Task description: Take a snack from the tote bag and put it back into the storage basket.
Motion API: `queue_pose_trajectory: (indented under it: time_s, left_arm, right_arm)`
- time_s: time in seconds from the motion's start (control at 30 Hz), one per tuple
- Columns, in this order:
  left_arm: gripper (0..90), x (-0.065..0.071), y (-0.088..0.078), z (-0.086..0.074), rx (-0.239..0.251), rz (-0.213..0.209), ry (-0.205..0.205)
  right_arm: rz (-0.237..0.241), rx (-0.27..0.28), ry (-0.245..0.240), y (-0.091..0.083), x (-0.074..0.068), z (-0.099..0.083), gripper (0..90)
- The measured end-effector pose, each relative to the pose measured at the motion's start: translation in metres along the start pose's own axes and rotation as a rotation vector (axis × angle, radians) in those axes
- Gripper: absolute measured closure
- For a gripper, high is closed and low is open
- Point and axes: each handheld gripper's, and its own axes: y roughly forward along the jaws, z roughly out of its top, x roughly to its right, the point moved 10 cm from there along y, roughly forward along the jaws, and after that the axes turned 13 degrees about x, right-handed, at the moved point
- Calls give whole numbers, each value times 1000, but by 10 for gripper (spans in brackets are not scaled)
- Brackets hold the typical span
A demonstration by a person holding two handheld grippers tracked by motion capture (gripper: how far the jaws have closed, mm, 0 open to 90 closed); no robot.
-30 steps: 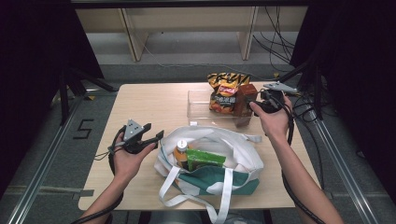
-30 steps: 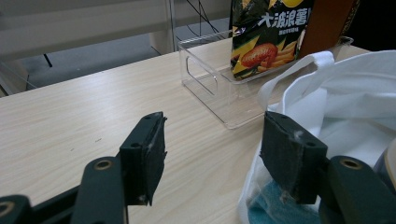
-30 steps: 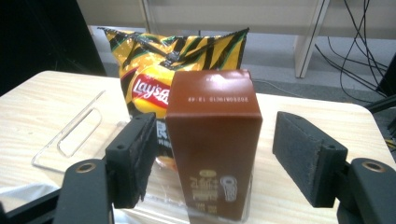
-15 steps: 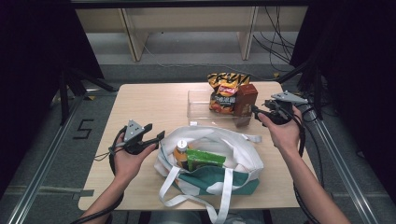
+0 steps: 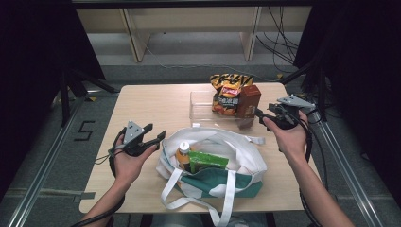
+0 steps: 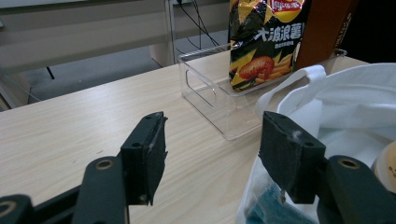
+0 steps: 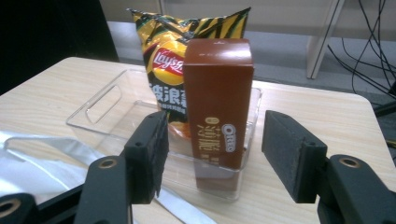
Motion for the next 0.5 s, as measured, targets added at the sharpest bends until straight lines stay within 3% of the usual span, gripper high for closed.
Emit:
queue_pose_trajectory:
  time_s: [0.03, 0.07, 0.1, 0.13, 0.17, 0.23, 0.5]
  left_arm:
    - [402, 0, 0, 0, 1, 1, -3]
    - [402, 0, 1, -1, -1, -2, -4]
    - [401, -1, 1, -2, -5, -1, -6]
    - [401, -1, 1, -2, -7, 1, -7]
    - [401, 0, 1, -3, -11, 3, -9]
    - [401, 1, 1, -3, -15, 0, -4]
    - [401, 9, 0, 2, -6, -9, -25]
  right_arm:
    - [5, -6, 8, -1, -3, -1, 416]
    - [19, -3, -21, -1, -1, 0, 419]
    - [18, -5, -6, -3, -4, -1, 425]
    - [22, 4, -24, -2, -3, -1, 430]
    - [27, -15, 6, -4, -8, -4, 450]
    - [42, 6, -6, -6, -11, -4, 500]
    - [99, 2, -28, -21, -29, -14, 537]
